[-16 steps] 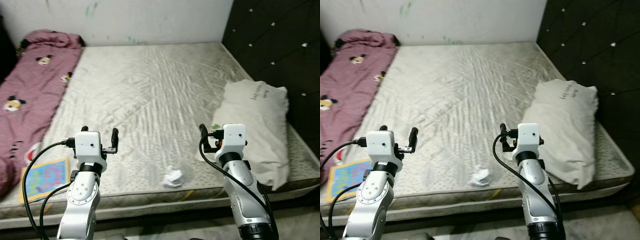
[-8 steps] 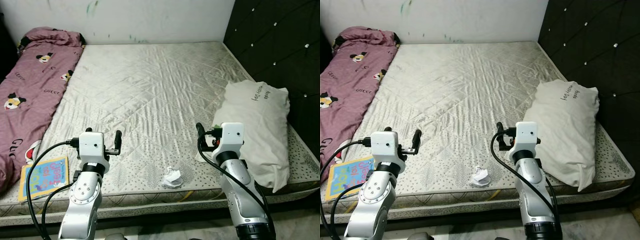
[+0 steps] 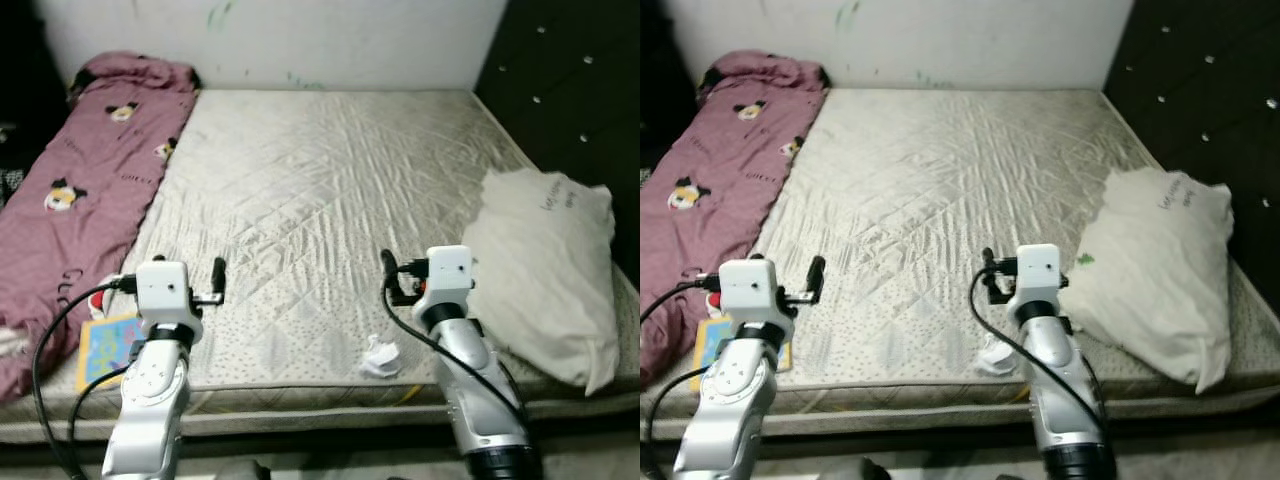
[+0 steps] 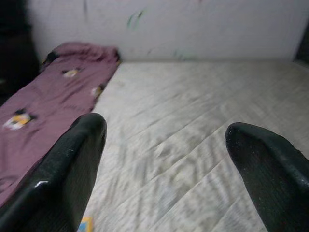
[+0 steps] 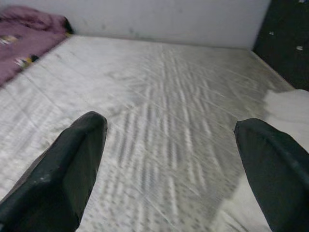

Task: Clean up the room

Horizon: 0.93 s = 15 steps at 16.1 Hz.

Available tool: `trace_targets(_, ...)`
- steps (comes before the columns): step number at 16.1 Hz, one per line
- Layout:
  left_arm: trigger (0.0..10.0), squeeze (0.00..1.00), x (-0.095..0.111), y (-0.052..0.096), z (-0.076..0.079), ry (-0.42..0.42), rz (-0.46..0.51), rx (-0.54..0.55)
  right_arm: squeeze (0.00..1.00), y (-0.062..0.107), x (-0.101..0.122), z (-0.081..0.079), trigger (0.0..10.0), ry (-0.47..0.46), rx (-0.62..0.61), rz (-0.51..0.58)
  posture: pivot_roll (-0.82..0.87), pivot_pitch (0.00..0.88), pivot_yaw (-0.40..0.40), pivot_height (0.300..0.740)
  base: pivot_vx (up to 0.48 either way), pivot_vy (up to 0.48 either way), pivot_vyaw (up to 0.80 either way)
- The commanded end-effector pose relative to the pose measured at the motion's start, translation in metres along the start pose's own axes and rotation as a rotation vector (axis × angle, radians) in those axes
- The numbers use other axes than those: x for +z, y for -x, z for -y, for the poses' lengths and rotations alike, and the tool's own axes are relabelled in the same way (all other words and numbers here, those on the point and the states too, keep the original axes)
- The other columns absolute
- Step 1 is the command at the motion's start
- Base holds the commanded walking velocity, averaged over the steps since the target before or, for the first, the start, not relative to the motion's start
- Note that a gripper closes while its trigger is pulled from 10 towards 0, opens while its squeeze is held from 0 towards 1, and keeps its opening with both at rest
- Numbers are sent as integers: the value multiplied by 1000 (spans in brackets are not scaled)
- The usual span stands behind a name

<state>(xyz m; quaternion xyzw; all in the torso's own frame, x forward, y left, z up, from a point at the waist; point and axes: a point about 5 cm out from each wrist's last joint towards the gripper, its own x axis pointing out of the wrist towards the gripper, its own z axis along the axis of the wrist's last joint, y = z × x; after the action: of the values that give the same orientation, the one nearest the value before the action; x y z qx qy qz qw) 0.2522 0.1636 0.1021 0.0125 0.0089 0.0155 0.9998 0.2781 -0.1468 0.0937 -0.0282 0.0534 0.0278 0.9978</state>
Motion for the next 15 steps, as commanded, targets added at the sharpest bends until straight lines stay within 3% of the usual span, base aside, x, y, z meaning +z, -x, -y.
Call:
trace_targets(1, 10000, 0, 0, -1, 0, -20, 4, -5, 0, -1, -1, 2, 10000, -6, -4, -11, 51, 0, -22, 740, 0, 0, 0)
trace_targets(3, 10000, 0, 2, -3, -1, -43, 17, 11, 0, -2, 2, -2, 10000, 70, 10, 0, 51, 0, -21, 740, 0, 0, 0)
trace_targets(5, 10000, 0, 3, -6, -1, -12, 23, 27, 0, -3, 6, -5, 10000, 26, 26, 13, 48, 0, -20, 740, 0, 0, 0)
trace_targets(7, 10000, 0, 4, -6, -1, 6, 42, 2, 0, -5, 7, 1, 10000, 41, -15, 24, 46, 0, -19, 740, 0, 0, 0)
trace_targets(11, 10000, 0, 4, -6, 0, -8, 58, -5, 0, -1, 3, 1, 10000, -34, 2, 3, 45, 0, -16, 740, 0, 0, 0)
trace_targets(15, 10000, 0, 4, -7, -1, -18, 56, 26, 0, -2, 4, 0, 10000, -44, 19, 6, 47, 0, -18, 740, 0, 0, 0)
